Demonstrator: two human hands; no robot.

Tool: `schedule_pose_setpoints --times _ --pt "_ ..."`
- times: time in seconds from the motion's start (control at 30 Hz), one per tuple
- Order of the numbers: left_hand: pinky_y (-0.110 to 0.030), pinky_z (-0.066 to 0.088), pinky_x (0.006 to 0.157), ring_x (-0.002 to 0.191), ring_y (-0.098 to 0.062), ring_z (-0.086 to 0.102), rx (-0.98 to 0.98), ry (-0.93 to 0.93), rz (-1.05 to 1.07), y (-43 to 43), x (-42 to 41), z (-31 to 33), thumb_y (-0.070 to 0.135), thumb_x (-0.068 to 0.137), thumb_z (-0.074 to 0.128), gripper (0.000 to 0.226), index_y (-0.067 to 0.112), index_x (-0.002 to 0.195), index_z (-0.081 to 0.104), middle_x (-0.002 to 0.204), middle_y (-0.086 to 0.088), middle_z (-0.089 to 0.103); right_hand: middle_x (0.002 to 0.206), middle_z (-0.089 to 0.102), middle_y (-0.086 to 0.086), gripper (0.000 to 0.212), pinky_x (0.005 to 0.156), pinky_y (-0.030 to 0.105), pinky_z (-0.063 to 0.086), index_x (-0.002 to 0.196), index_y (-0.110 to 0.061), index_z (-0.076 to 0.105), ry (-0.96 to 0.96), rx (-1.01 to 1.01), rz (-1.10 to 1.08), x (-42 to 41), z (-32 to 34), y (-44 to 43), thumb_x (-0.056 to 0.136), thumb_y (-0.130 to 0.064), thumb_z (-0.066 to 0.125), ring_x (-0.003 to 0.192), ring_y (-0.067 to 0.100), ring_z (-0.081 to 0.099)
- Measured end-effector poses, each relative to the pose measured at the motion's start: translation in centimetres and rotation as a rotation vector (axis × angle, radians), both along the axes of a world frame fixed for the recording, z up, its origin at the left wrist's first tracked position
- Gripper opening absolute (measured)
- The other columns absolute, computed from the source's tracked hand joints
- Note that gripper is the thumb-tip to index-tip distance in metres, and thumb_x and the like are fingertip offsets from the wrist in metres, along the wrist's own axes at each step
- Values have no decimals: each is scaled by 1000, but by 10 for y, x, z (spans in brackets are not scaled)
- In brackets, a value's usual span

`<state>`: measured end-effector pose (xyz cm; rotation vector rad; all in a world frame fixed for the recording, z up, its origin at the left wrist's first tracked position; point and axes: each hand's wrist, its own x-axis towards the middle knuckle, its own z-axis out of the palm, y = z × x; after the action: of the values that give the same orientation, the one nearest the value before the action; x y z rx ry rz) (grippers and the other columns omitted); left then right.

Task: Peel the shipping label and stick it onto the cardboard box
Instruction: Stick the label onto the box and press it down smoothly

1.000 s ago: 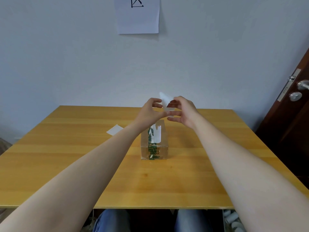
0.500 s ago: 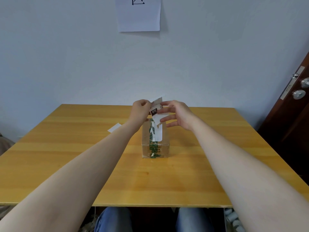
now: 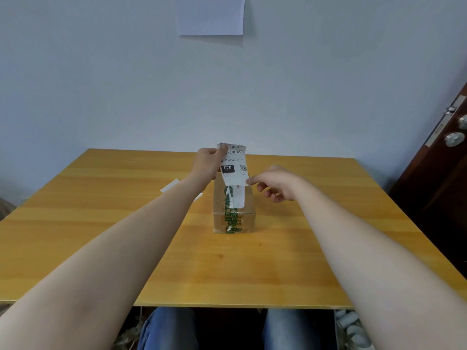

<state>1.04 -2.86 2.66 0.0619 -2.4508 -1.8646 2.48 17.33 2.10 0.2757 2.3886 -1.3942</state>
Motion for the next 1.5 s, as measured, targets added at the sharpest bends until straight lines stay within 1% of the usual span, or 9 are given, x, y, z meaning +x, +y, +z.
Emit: schedule_pose_setpoints --times 0.1,0.2,0.4,0.7,0.97,1.1,1.27,1.4,1.5 --pt "-29 42 57 71 -23 62 -24 1 -6 1 -4 -5 40 102 56 33 10 90 63 87 -9 69 67 60 -2 19 45 19 35 94 -17 70 -36 12 11 1 -2 2 88 -31 83 50 12 49" --pt "-18 44 44 72 -14 66 2 -9 26 1 -6 -7 28 101 63 24 6 108 69 100 -7 74 64 62 -4 23 44 18 36 100 -17 71 -76 29 24 1 -8 5 87 -31 84 48 11 50" --pt "-18 40 55 82 -15 64 7 -34 34 -5 -15 -19 23 93 74 19 11 108 77 97 5 72 72 65 -2 47 43 19 39 122 -12 66 -88 21 30 0 -19 8 85 -35 86 47 9 53" --pt "-39 60 83 101 -15 73 -13 -9 -86 -9 -13 -19 40 91 75 25 23 109 75 109 4 75 72 67 -2 25 44 20 40 101 -15 70 -63 -140 -27 -4 -19 2 91 -36 80 53 12 57" --pt "-36 55 82 96 -16 66 -259 39 -292 -13 -12 -27 40 73 91 58 29 124 66 111 3 65 67 65 -4 18 46 21 43 96 -15 71 -12 -258 -78 -6 -10 -10 94 -33 76 53 13 56" --pt "-45 57 84 93 -19 68 -225 62 -234 -14 -13 -28 28 83 82 47 27 126 63 103 5 69 73 66 -2 17 47 22 45 97 -16 71 -7 -267 -66 -3 -7 -11 94 -32 77 55 13 57" --pt "-51 60 88 102 -28 70 -159 75 -183 -14 -9 -23 32 94 69 35 24 125 55 107 -1 71 66 66 -4 17 46 22 45 100 -16 71 -15 -271 -71 0 -6 -8 94 -31 77 54 14 57" --pt "-56 57 87 104 -40 68 -157 72 -151 -13 -7 -21 30 99 58 16 23 112 52 105 -11 71 66 65 -3 17 46 22 46 98 -16 70 -19 -268 -72 3 -7 -6 94 -31 77 54 14 58" --pt "-52 57 78 90 -35 66 -181 99 -147 -13 -7 -20 30 101 56 6 24 99 55 103 -11 70 66 66 -3 19 47 23 48 99 -15 70 -22 -268 -66 4 -7 -4 93 -31 78 54 14 59"
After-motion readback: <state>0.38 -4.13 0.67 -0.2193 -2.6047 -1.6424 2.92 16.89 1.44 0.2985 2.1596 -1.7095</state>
